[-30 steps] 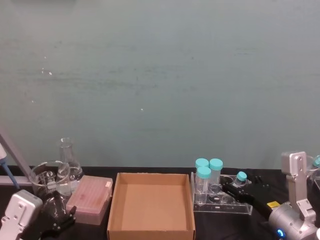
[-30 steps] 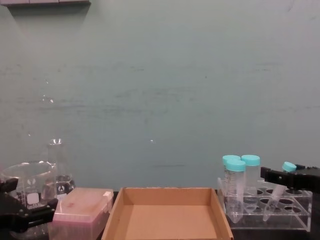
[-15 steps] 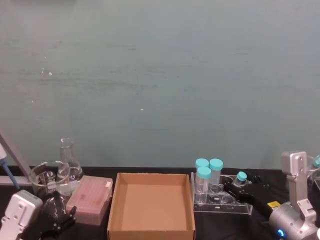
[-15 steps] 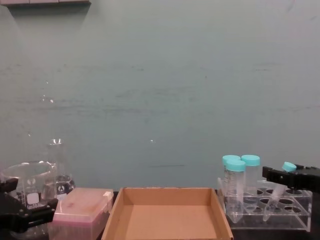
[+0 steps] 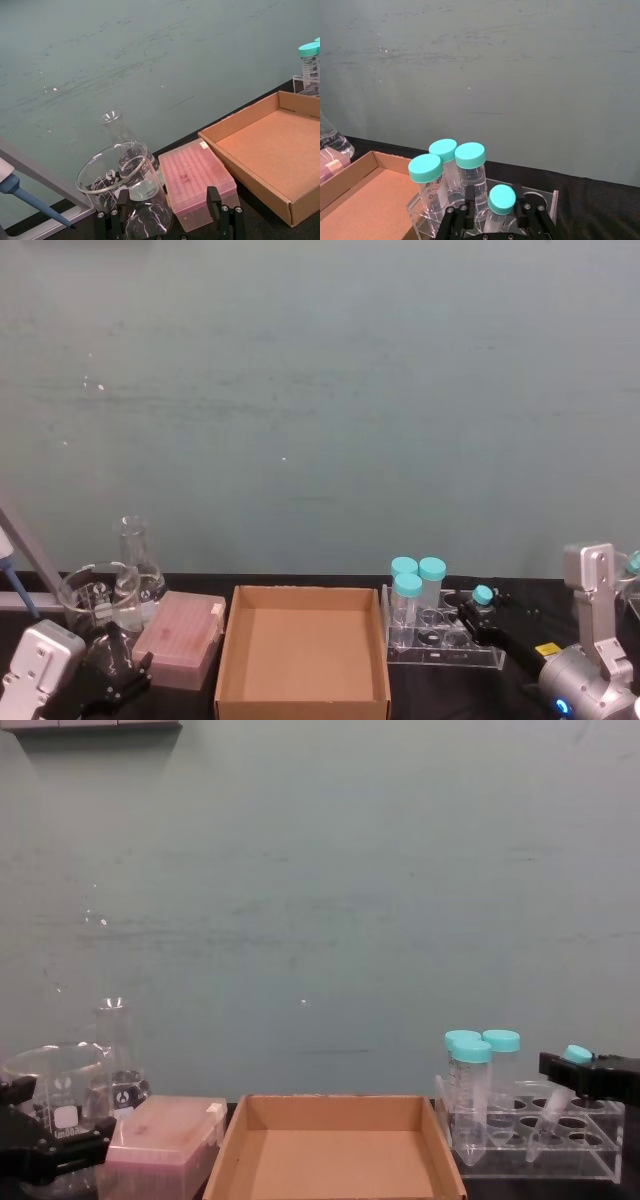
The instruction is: Use the right hand to move the test tube from the test tube rack into the box.
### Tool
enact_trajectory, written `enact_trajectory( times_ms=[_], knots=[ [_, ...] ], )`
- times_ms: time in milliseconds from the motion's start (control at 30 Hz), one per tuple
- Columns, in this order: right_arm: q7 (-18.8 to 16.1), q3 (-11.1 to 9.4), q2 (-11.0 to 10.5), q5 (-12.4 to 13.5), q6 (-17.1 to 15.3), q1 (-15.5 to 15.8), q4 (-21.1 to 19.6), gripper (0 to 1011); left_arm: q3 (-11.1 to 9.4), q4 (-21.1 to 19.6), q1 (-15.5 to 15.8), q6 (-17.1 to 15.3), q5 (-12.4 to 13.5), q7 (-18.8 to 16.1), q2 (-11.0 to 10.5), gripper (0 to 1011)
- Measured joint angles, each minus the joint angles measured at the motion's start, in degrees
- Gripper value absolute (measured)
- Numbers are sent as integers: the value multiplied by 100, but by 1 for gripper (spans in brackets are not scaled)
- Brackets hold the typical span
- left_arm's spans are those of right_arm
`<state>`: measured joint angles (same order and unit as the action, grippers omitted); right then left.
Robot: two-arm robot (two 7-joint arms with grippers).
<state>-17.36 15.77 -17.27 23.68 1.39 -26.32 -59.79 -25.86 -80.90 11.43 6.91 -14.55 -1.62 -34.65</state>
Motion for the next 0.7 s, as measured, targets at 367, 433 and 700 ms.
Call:
enact_trajectory(
  times_ms=[367, 433, 700],
  knots=[
    [0, 0, -1, 4, -3, 0, 0, 269, 0, 0, 0, 0, 0, 0, 0, 1000],
    [0, 0, -1, 4, -3, 0, 0, 269, 0, 0, 0, 0, 0, 0, 0, 1000],
    [-52, -30, 14, -77, 28, 16, -49, 269, 0, 0, 0, 0, 0, 0, 0, 1000]
  ],
)
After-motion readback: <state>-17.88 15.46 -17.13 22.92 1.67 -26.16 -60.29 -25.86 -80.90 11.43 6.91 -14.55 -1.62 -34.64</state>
